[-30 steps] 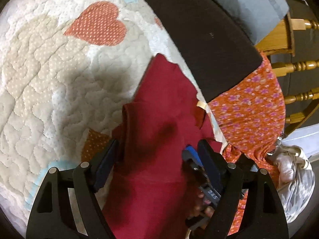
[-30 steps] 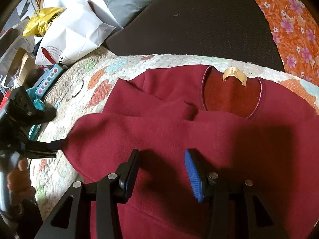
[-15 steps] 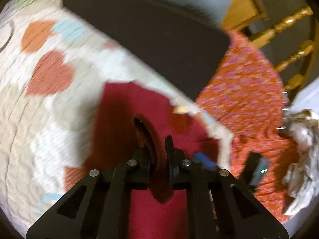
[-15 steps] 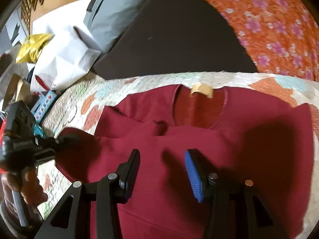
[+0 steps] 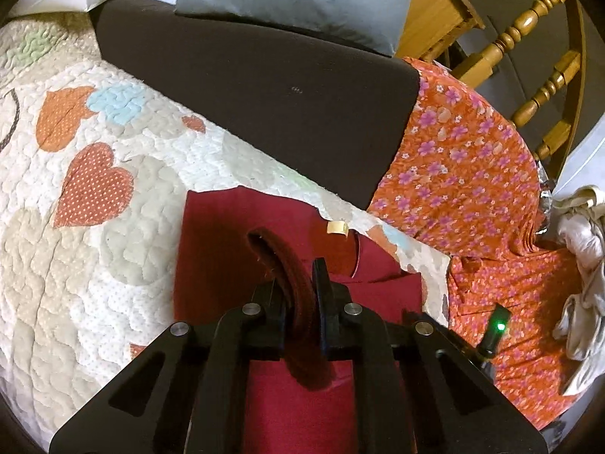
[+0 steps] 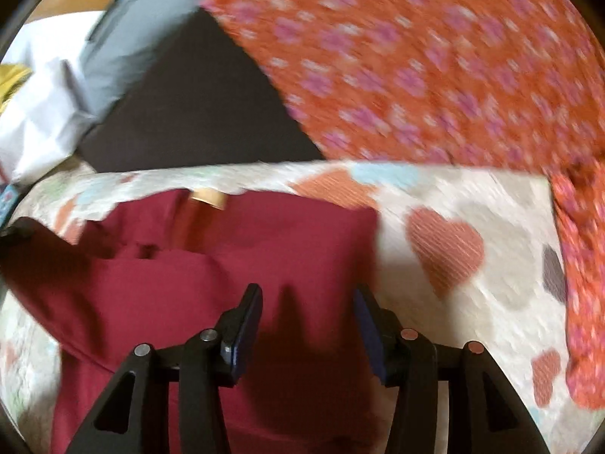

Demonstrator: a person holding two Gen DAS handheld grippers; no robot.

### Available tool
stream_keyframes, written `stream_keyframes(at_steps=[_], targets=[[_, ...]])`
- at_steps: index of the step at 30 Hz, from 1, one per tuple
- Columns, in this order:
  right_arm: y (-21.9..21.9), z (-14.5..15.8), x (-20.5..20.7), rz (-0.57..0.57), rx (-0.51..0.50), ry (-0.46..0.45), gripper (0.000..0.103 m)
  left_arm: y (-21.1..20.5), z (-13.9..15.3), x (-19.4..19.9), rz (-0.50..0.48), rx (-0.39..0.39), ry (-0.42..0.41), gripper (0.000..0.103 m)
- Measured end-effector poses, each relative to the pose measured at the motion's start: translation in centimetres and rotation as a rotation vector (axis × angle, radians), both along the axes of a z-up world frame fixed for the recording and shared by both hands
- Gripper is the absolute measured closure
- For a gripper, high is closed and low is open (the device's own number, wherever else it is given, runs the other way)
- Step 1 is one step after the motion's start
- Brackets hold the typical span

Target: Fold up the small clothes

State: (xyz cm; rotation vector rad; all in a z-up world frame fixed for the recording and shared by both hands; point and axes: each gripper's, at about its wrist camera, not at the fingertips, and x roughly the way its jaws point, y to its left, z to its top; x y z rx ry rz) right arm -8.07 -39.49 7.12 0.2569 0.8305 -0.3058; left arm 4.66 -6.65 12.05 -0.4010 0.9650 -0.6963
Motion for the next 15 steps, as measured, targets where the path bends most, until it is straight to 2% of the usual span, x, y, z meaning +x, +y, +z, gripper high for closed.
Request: stream_keyframes(at_steps=[2, 4, 5, 6, 7, 8, 10, 11, 12, 13, 15], targets=[[-0.8, -1.0, 0.5, -0.016, 0.029, 0.040, 0.055, -0.5, -0.1, -0.1, -0.008, 0.009, -0.002, 0.093], [-1.5, -1.9, 1.1, 0.015, 0.116, 0.018, 0.055, -0.8, -0.2, -0.1, -0.010, 0.011, -0.002, 0.092], [-1.9, -2.1, 1.2, 0.012, 0.145, 0.000, 0.060, -0.9, -0.1, 0.0, -0.008, 0.006, -0.003, 0.093], [-2.2, -2.0, 1.2, -0.001, 0.135, -0.001, 0.081, -0.9, 0.0, 0.0, -0.007, -0.002, -0.007, 0.093], [-2.6, -1.7, 1.1, -0.008, 0.120, -0.008, 0.088, -0.9, 0.1, 0.0, -0.007, -0.006, -0.015, 0.093], [-3.0, -1.2, 0.6, -0.003, 0.131, -0.034, 0.090, -1.0, 0.1, 0.0, -0.008, 0.003, -0.025, 0.093], [-3.7, -0.4, -0.7, -0.026, 0.099, -0.069, 0.090, -1.5, -0.7, 0.1, 0.005, 0.097, -0.059, 0.092], [-3.7, -0.2, -0.8, -0.045, 0.076, -0.068, 0.091, -1.9, -1.8, 0.3, 0.014, 0.175, -0.061, 0.092], [-4.1, -0.5, -1.3, -0.080, 0.062, -0.062, 0.091, -2.2, -2.9, 0.6, 0.015, 0.236, -0.037, 0.092], [-4.8, -1.3, -1.4, -0.105, 0.098, -0.052, 0.091, -2.5, -4.6, 1.1, 0.017, 0.297, 0.015, 0.092], [-5.6, -2.7, -1.5, -0.132, 0.160, -0.045, 0.090, -2.3, -7.2, 1.5, 0.031, 0.351, 0.088, 0.092]])
